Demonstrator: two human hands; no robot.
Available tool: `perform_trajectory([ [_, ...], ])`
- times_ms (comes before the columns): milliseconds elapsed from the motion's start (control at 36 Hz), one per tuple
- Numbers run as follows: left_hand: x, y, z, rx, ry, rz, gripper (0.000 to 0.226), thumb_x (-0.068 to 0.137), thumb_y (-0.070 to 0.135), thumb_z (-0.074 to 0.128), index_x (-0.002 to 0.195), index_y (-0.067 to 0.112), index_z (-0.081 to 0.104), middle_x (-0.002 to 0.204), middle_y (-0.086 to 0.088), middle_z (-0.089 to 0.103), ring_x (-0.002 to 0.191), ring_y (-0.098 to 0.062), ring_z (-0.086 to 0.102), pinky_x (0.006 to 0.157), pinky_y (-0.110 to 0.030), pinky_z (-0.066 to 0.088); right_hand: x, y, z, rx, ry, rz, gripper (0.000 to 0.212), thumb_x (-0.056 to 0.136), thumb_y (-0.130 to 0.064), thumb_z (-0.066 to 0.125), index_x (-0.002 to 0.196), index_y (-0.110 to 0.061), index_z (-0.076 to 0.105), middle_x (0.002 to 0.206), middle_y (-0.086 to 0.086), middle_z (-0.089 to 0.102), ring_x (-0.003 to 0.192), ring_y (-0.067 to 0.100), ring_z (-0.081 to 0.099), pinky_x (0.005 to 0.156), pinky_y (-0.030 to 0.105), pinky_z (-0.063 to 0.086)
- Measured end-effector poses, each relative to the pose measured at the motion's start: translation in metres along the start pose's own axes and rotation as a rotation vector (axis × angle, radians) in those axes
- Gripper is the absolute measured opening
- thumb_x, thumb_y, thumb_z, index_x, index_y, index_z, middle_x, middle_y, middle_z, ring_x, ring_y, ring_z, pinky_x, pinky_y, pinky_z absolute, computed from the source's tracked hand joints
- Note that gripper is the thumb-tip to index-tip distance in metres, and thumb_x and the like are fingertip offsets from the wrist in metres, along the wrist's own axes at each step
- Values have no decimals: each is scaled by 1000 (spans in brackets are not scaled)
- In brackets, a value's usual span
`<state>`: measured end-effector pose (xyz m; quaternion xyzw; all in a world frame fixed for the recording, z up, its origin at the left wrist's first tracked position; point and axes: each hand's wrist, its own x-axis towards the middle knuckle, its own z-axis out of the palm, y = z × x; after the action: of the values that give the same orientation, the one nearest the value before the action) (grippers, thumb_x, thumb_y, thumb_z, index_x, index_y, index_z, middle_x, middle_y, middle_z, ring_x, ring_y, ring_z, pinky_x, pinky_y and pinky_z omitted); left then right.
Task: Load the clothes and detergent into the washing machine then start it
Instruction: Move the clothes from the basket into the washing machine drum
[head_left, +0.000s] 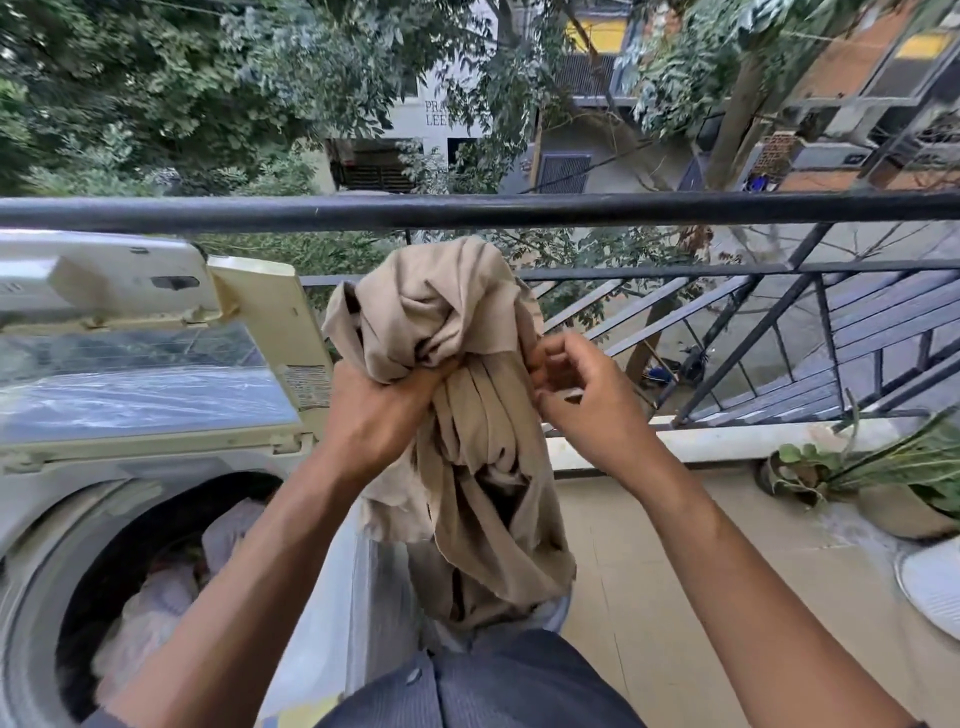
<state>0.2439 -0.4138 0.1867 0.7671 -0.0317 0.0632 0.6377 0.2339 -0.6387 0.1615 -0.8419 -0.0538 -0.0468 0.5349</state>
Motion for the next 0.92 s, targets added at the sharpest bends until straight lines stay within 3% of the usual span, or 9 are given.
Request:
perform_trajectory([
  [83,3,8,-4,-45,12,-7,34,70,56,78,104,51,76,113,23,77,111,8,68,87,-17,56,-6,41,11,-121,-99,146,22,85,-14,64,102,-28,63,93,-6,68,83,15,67,77,40,58],
  [139,4,15,-6,-96,28,-14,29,70,52,81,99,48,79,109,21,79,107,7,70,81,-11,56,-10,68,20,-178,-232,263,35,81,-32,60,115,-29,64,101,-11,69,84,12,68,81,40,58],
  [278,10,29,-9,-152,62,36,35,70,48,82,104,42,77,109,24,78,107,8,70,81,-7,53,-22,136,56,-402,-375,470,35,99,-27,59,131,-14,65,132,12,68,119,31,64,85,34,48],
  [472,16,20,-16,-42,83,-9,28,64,60,84,90,66,74,103,33,76,102,15,69,76,-6,53,-32,170,64,-483,-311,627,31,96,-33,57,115,-11,70,120,18,71,109,38,67,77,36,49],
  [556,17,5,-16,4,128,-83,33,56,69,86,87,65,74,102,31,77,104,9,70,84,-19,57,-25,165,48,-570,-277,630,22,93,-19,49,96,-14,70,110,15,72,103,36,67,76,37,52],
  [611,16,-7,-15,4,152,-113,37,54,70,86,89,62,76,102,32,76,102,12,70,84,-17,57,-18,155,35,-592,-249,618,21,86,-13,47,86,-16,68,101,11,70,100,35,67,73,36,52],
  [722,13,-26,-12,41,157,-175,65,46,85,86,104,56,77,108,27,77,111,3,71,100,-35,58,-2,118,9,-612,-173,527,20,88,-20,50,80,-18,68,90,6,69,86,32,64,68,34,48],
  [861,14,-39,-11,132,166,-208,36,54,78,86,85,71,70,103,31,75,113,2,70,103,-41,58,6,52,-19,-450,-28,321,22,78,-16,45,77,-15,67,68,7,67,73,31,67,65,43,56],
  [917,13,-43,-11,138,178,-226,37,55,76,85,88,69,70,97,36,72,108,5,69,101,-39,58,11,27,-27,-390,60,245,19,81,-16,48,75,-11,65,63,5,65,66,30,65,59,42,55],
])
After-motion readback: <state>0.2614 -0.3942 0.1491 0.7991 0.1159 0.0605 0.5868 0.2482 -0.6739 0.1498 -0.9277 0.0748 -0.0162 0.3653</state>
